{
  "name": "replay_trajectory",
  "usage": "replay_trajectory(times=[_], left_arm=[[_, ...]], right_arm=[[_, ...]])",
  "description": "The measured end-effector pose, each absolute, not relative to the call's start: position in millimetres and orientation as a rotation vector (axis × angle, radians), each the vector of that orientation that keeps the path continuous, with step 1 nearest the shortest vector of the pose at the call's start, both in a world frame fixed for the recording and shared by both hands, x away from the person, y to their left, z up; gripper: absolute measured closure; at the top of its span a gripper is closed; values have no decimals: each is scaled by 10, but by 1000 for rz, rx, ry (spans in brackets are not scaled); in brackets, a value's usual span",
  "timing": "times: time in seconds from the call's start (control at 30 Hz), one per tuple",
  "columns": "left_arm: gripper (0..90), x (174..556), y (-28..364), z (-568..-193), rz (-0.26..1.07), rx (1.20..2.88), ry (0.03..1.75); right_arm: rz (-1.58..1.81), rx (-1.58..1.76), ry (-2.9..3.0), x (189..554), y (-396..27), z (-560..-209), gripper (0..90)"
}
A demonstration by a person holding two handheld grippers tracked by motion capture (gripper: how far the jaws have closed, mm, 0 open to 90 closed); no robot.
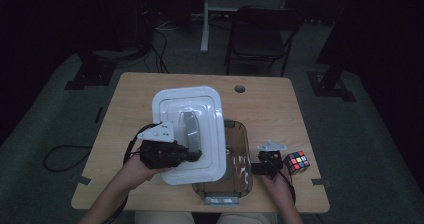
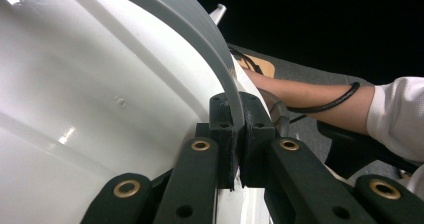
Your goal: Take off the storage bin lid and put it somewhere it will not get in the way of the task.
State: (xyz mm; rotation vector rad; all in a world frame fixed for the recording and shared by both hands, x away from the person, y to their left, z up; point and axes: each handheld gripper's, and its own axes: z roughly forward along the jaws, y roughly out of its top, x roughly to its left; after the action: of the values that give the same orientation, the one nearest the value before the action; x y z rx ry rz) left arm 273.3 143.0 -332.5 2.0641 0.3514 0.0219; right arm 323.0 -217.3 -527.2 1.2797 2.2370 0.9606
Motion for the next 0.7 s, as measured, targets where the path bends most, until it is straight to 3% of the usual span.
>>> replay_trajectory(times=[0.7], left_arm=[[872, 2860, 2256, -3622, 26, 2032, 525]], right_arm=[[962, 1280, 2235, 3231, -2173, -5273, 131]])
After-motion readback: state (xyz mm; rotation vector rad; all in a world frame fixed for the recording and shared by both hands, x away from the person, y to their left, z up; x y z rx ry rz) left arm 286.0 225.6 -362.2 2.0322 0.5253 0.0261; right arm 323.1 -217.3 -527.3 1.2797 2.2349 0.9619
